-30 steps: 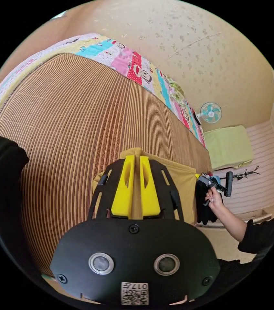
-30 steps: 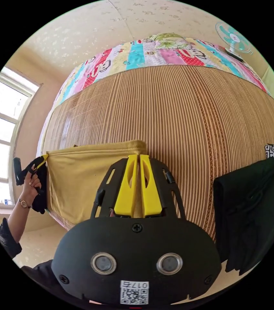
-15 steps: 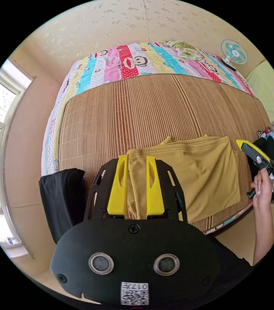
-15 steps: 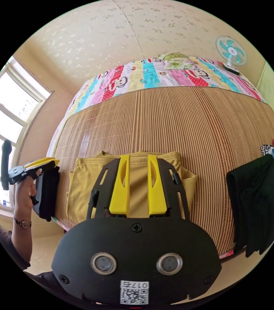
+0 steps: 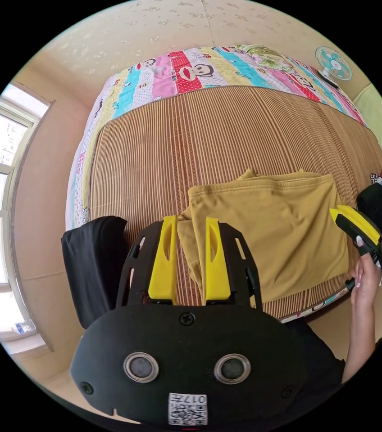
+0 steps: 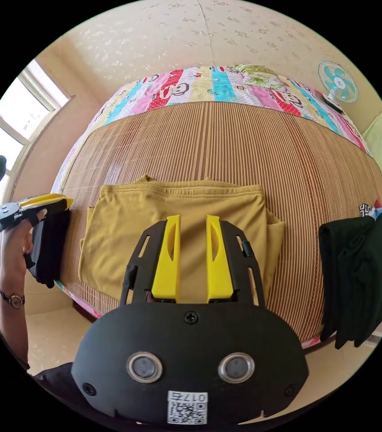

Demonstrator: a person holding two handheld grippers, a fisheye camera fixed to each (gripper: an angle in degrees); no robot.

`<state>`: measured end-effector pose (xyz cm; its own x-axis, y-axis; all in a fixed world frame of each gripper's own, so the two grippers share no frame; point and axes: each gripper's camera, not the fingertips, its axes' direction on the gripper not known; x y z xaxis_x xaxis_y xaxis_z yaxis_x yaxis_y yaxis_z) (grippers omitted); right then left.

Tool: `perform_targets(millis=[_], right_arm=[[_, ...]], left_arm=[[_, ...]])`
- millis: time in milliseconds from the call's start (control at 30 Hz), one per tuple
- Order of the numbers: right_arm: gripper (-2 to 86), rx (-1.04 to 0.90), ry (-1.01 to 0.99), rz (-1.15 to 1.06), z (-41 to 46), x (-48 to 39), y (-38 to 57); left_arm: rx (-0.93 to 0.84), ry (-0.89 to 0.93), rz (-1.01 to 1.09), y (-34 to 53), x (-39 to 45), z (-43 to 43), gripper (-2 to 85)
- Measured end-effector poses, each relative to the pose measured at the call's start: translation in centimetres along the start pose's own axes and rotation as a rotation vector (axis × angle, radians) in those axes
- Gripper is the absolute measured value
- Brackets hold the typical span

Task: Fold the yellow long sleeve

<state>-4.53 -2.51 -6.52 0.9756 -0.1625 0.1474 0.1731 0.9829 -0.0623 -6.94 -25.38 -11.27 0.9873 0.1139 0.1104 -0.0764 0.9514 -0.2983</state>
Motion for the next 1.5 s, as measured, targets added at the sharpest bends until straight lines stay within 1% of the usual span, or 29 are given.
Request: perform_targets(millis=[167, 233, 333, 400, 467, 533, 567, 633, 667, 733, 767, 800, 833, 867, 900, 933, 1000, 1033, 1067, 1100, 1133, 1200, 1233, 1267, 1333, 1400, 1433, 1467, 1500], right_arm=[[8.9, 0.004, 0.048, -0.074, -0.1, -0.6, -0.7], [9.1, 0.005, 0.059, -0.100, -0.1, -0.9, -0.9], [9.8, 0.041, -0.012, -0.206, -0.1, -2.5, -1.0], [10.1, 0.049, -0.068, -0.252, 0.3, -3.9, -1.1], [10.4, 0.054, -0.123, -0.324, 1.7, -6.2, -1.4], [10.3, 0.036, -0.128, -0.360, 4.0, -7.5, -1.4], [10.1, -0.025, -0.127, -0.376, 6.6, -8.1, -1.6], [10.0, -0.108, -0.091, -0.413, 10.5, -8.5, -1.4], [10.0, -0.035, -0.081, -0.460, 10.2, -8.5, -1.0], [9.8, -0.072, -0.072, -0.501, 9.8, -8.3, -1.5], [9.6, -0.063, -0.089, -0.505, 8.4, -7.5, -1.7], [9.4, -0.036, -0.103, -0.501, 7.5, -6.8, -1.6], [9.0, 0.015, -0.121, -0.479, 5.6, -5.1, -1.1], [8.6, 0.031, -0.112, -0.432, 4.1, -2.9, -0.7], [8.5, 0.030, -0.102, -0.399, 3.4, -1.6, -0.4], [8.2, 0.027, -0.094, -0.328, 2.2, 1.3, 0.2], [7.9, 0.033, -0.118, -0.206, 0.3, 6.3, 1.4], [7.8, 0.030, -0.133, -0.117, -0.5, 9.9, 2.4], [7.8, 0.013, -0.140, -0.026, -1.0, 13.5, 3.5], [7.7, 0.002, -0.142, 0.012, -1.1, 15.2, 4.0], [7.8, -0.028, -0.142, 0.068, -1.1, 18.3, 5.2], [8.0, -0.073, -0.131, 0.137, -1.0, 22.6, 6.9], [8.2, -0.098, -0.141, 0.176, -0.9, 25.3, 8.0], [8.6, -0.127, -0.160, 0.212, -0.8, 27.7, 9.1], [9.5, -0.173, -0.209, 0.272, -0.5, 30.7, 10.8], [10.8, -0.211, -0.305, 0.330, 0.1, 33.2, 12.4], [11.7, -0.222, -0.394, 0.363, 0.6, 34.4, 13.3], [12.7, -0.229, -0.488, 0.396, 1.3, 35.3, 14.2], [13.3, -0.232, -0.537, 0.417, 1.7, 35.6, 14.6]], left_arm=[[-0.005, 0.004, -0.001, -0.1, -0.8, 0.7, 10.0], [0.012, 0.040, -0.004, 0.1, -1.4, 0.9, 10.4], [0.104, 0.217, -0.068, 2.3, -4.1, 1.5, 12.4], [0.165, 0.497, -0.237, 6.2, -8.2, 3.9, 13.9], [0.117, 0.600, -0.373, 9.5, -10.6, 7.0, 15.4], [0.019, 0.598, -0.435, 12.2, -11.6, 10.0, 17.1], [-0.033, 0.572, -0.461, 13.6, -11.7, 11.6, 17.9], [-0.105, 0.587, -0.495, 15.0, -11.6, 14.0, 17.9], [-0.131, 0.639, -0.516, 15.5, -11.5, 15.4, 16.7], [-0.120, 0.680, -0.581, 16.0, -11.8, 16.5, 13.2], [-0.119, 0.731, -0.615, 15.9, -12.1, 16.9, 10.4], [-0.077, 0.811, -0.630, 15.6, -12.4, 16.5, 7.8], [-0.030, 0.835, -0.633, 15.4, -12.5, 15.8, 7.5], [0.091, 0.861, -0.593, 14.6, -12.3, 13.5, 7.0], [0.182, 0.855, -0.500, 13.2, -11.2, 10.6, 6.8], [0.217, 0.845, -0.440, 12.4, -10.3, 9.2, 6.7], [0.302, 0.821, -0.179, 9.1, -4.4, 4.3, 6.7], [0.306, 0.820, -0.106, 8.3, -2.5, 3.4, 6.7], [0.301, 0.818, 0.034, 7.1, 1.7, 2.3, 6.8], [0.276, 0.818, 0.140, 6.4, 5.8, 1.9, 7.0], [0.261, 0.827, 0.178, 6.2, 7.7, 1.9, 7.3], [0.253, 0.949, 0.301, 6.4, 13.1, 2.0, 7.8], [0.261, 0.993, 0.332, 6.6, 13.9, 2.0, 7.7], [0.255, 1.025, 0.340, 7.0, 14.7, 2.3, 6.7], [0.230, 0.936, 0.246, 7.6, 14.0, 3.1, 9.3], [0.213, 0.751, -0.002, 9.1, 9.9, 5.2, 13.2], [0.199, 0.720, -0.063, 9.5, 8.8, 5.9, 13.5], [0.152, 0.681, -0.167, 10.1, 6.7, 7.7, 14.0], [0.092, 0.661, -0.238, 10.6, 5.2, 9.9, 15.3]])
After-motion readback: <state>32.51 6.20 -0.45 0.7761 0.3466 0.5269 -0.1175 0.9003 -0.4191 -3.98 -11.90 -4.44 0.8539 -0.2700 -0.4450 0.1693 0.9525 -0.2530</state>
